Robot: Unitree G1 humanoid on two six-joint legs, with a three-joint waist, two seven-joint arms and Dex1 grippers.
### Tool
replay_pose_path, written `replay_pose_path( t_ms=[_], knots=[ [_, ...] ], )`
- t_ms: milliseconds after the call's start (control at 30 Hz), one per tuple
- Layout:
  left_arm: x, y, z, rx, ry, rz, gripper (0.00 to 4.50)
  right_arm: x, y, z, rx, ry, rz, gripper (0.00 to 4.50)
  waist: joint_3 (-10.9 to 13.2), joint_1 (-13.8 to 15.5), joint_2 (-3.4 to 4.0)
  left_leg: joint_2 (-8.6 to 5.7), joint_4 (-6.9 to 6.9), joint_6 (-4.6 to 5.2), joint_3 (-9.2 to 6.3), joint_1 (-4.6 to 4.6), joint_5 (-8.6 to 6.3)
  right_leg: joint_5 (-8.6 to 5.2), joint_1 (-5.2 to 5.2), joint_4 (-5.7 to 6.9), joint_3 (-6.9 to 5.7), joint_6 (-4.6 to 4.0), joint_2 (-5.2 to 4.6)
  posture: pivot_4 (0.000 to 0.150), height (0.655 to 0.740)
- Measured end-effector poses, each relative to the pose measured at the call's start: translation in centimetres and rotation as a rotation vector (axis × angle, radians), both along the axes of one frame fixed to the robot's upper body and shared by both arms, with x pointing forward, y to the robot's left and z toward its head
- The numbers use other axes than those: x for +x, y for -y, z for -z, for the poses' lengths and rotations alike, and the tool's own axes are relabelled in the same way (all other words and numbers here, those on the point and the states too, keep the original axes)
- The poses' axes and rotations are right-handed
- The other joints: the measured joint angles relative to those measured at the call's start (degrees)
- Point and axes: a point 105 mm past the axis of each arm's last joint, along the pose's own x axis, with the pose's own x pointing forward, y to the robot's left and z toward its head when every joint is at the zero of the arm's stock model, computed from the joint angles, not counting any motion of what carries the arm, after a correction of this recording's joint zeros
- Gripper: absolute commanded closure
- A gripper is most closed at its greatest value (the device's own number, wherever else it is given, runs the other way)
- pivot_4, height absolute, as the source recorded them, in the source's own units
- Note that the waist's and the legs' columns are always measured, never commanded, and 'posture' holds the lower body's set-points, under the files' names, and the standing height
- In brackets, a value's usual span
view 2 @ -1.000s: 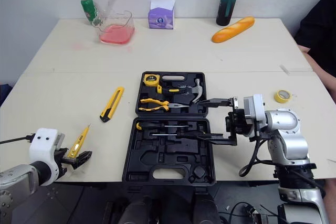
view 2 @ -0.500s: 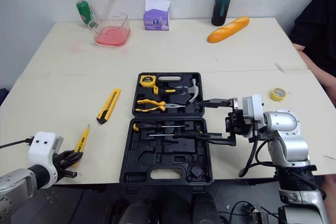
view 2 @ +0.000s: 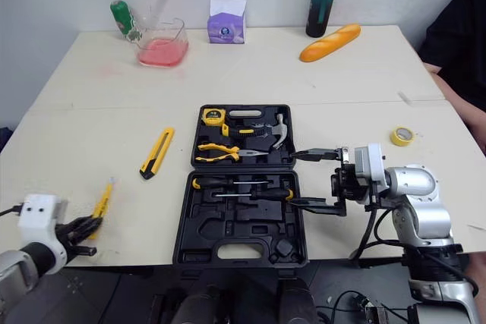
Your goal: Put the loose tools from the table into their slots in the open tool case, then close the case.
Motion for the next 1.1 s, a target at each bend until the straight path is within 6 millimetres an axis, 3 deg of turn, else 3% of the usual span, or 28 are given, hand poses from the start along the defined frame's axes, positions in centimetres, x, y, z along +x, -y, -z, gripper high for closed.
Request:
replay_pose_path(
  t_ms=[200,367,567,700,1100],
  knots=[
    [0.9,2.0,-4.6,0.066,0.189,0.294,4.45,0.1,0.8,-0.3,-0.016,0.027,0.032,0.0,-0.02,0.46,-0.26,-0.06,0.03,0.01,-0.15,-0.06,0.0,0.01,0.04,-0.04,-0.07,0.0,-0.07,0.15,0.74],
    [1.3,1.2,-4.4,0.081,0.159,0.326,4.45,-0.1,1.0,0.5,-0.02,0.002,0.05,0.0,-0.02,0.12,-0.26,-0.03,0.01,0.0,-0.14,-0.09,0.0,0.0,0.02,-0.04,-0.13,0.0,-0.03,0.15,0.74],
    [0.5,3.9,-3.6,-0.061,0.128,0.496,4.45,-0.4,1.5,1.0,-0.03,-0.018,0.071,0.0,0.0,-0.03,-0.31,-0.02,0.01,0.02,-0.12,-0.09,-0.01,0.02,0.03,-0.03,-0.13,0.02,-0.03,0.15,0.74],
    [-0.1,4.2,-3.2,-0.097,0.11,0.529,4.45,-0.4,1.8,0.9,-0.037,-0.013,0.08,0.0,0.0,0.03,-0.31,-0.02,0.01,0.01,-0.14,-0.07,0.0,0.01,0.03,-0.04,-0.14,0.02,0.0,0.15,0.74],
    [0.7,7.8,-5.8,-0.11,0.179,0.826,4.45,-0.9,2.5,1.6,-0.035,-0.024,0.107,0.0,0.0,0.18,-0.32,-0.1,0.02,0.04,-0.18,-0.06,0.03,0.02,0.08,-0.02,-0.15,0.02,0.05,0.15,0.74]
  ],
)
